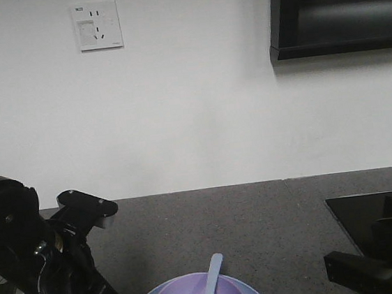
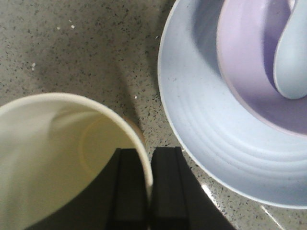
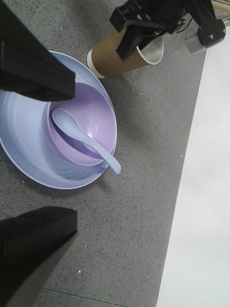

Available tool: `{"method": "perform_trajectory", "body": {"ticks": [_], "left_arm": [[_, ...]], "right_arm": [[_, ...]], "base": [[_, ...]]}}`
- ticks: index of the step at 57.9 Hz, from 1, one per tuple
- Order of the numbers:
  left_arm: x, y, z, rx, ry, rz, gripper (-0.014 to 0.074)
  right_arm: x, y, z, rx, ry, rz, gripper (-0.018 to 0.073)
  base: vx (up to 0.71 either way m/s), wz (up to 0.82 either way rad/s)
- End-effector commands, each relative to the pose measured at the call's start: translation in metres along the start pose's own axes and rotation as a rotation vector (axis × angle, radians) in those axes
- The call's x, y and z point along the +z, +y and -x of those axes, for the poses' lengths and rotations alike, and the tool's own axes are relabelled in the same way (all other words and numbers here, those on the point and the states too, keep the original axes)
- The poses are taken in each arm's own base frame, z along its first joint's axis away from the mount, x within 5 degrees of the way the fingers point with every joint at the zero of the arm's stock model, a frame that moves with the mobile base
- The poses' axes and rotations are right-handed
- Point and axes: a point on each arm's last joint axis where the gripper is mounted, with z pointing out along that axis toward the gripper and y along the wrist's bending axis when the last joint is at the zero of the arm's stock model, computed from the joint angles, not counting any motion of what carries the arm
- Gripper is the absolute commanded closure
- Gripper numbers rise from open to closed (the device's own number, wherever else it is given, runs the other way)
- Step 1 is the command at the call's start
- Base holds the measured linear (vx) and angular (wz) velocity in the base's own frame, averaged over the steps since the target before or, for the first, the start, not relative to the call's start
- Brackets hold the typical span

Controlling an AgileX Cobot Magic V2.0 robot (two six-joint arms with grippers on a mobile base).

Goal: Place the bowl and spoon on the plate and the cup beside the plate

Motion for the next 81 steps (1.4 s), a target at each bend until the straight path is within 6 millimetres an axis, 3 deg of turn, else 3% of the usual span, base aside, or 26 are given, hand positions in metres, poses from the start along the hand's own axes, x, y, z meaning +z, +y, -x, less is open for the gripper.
{"method": "perform_trajectory", "body": {"ticks": [1,12,19,31,38,45,53,61,68,81], "left_arm": [[-0.012,-0.001,0.000,-0.004,-0.027,0.000,0.0362],[-0.025,0.000,-0.001,-0.005,-0.077,0.002,0.0137],[-0.037,0.001,0.001,-0.003,-0.112,0.012,0.0045],[-0.071,0.005,0.006,-0.001,-0.197,0.037,0.0008],[-0.100,0.009,0.005,0.002,-0.276,0.072,0.0014],[-0.129,0.012,-0.004,-0.012,-0.401,0.101,0.0064],[-0.163,0.015,-0.026,-0.082,-0.595,0.123,0.0195],[-0.180,0.018,-0.060,-0.107,-0.805,0.154,0.0404],[-0.182,0.017,-0.093,-0.119,-0.923,0.146,0.0601],[-0.184,0.014,-0.145,-0.136,-0.988,0.114,0.0603]], "right_arm": [[-0.006,0.000,0.014,-0.011,-0.091,-0.012,0.0027],[-0.006,0.000,0.013,-0.011,-0.087,-0.011,0.0027],[-0.006,0.000,0.013,-0.011,-0.087,-0.011,0.0027],[-0.006,0.000,0.013,-0.011,-0.085,-0.011,0.0027],[-0.006,0.000,0.013,-0.011,-0.084,-0.011,0.0027],[-0.006,0.000,0.013,-0.011,-0.084,-0.011,0.0027],[-0.006,0.000,0.013,-0.011,-0.084,-0.011,0.0027],[-0.006,0.000,0.013,-0.011,-0.084,-0.011,0.0027],[-0.006,0.000,0.013,-0.010,-0.083,-0.010,0.0027],[-0.006,0.001,0.013,-0.009,-0.083,-0.010,0.0027]], "base": [[0.00,0.00],[0.00,0.00],[0.00,0.00],[0.00,0.00],[0.00,0.00],[0.00,0.00],[0.00,0.00],[0.00,0.00],[0.00,0.00],[0.00,0.00]]}}
